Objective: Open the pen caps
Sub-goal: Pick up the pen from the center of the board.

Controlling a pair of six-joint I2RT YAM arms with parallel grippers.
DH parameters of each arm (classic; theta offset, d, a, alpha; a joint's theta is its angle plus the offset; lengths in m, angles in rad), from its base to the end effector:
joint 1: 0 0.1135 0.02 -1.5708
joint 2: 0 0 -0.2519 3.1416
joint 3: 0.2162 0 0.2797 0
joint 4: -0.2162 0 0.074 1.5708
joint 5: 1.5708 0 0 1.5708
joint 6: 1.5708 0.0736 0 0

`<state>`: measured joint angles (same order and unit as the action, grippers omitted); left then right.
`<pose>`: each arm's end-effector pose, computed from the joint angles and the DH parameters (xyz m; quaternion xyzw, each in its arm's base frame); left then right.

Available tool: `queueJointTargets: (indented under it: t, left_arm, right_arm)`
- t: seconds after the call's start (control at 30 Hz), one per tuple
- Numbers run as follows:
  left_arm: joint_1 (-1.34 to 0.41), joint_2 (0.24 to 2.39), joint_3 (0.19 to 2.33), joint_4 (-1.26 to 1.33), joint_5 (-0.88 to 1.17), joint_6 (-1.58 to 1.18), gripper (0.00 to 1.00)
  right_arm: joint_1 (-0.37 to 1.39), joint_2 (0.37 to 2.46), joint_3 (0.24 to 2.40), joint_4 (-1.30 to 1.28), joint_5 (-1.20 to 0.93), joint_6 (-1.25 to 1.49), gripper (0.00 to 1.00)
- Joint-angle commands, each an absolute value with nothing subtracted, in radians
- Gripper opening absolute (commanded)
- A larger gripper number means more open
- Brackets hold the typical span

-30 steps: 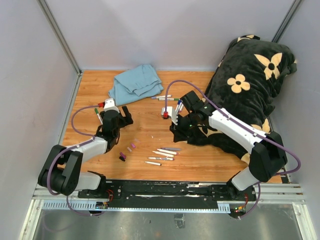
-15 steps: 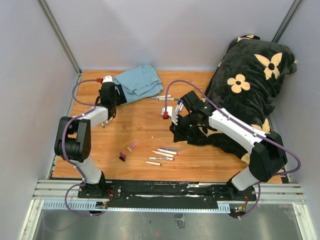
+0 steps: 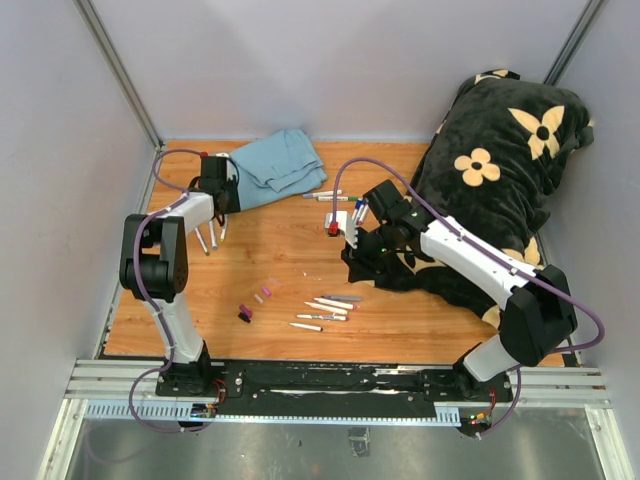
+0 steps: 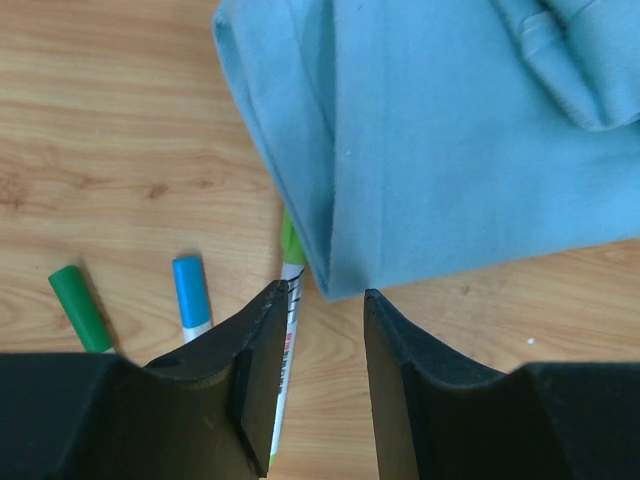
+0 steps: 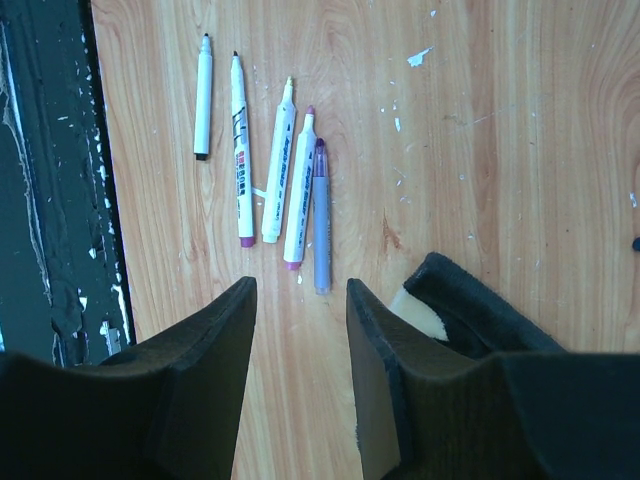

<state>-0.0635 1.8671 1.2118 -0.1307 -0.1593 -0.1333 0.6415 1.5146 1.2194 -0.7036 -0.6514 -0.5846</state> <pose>0.4502 -0.0169 0.1317 -0.0625 0.9194 0.0357 0.3866 0.2589 0.2490 0.2315 -0.5968 0.6915 0.3145 0.2584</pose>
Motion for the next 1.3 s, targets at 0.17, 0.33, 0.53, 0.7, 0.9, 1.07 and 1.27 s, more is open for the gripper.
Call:
queueJointTargets:
  t: [0.17, 0.33, 0.53, 0.7, 0.9, 1.07, 1.27]
  left_arm:
    - [-0.033, 1.913, 1.253, -0.210, -0.130, -0.112, 0.38]
    - [-0.017, 1.934, 1.260, -0.237, -0.121, -0.119, 0.38]
    - [-0.010, 1.938, 1.270, -0.270, -0.087, -0.141, 0.33]
    - [-0.010, 1.930, 1.259, -0.300, -0.068, -0.163, 0.28]
    - [-0.009, 1.924, 1.230, -0.324, -0.052, -0.208, 0.20]
    - [-0.011, 1.922, 1.188, -0.331, -0.043, -0.249, 0.17]
    - [-0.015, 1.850, 1.086, -0.268, -0.004, -0.315, 0.09]
  right_arm:
    - [0.616, 1.505, 1.210, -0.706, -0.659, -0.601, 0.42]
    - [0.613, 1.500, 1.209, -0.706, -0.661, -0.601, 0.42]
    - [0.612, 1.503, 1.209, -0.706, -0.664, -0.601, 0.42]
    - [0.612, 1.491, 1.210, -0.706, -0.663, -0.600, 0.42]
    - [0.609, 1.482, 1.211, -0.707, -0.675, -0.597, 0.42]
    - [0.605, 1.469, 1.211, -0.707, -0.681, -0.595, 0.42]
    - [0.597, 1.464, 1.211, -0.706, -0.700, -0.592, 0.42]
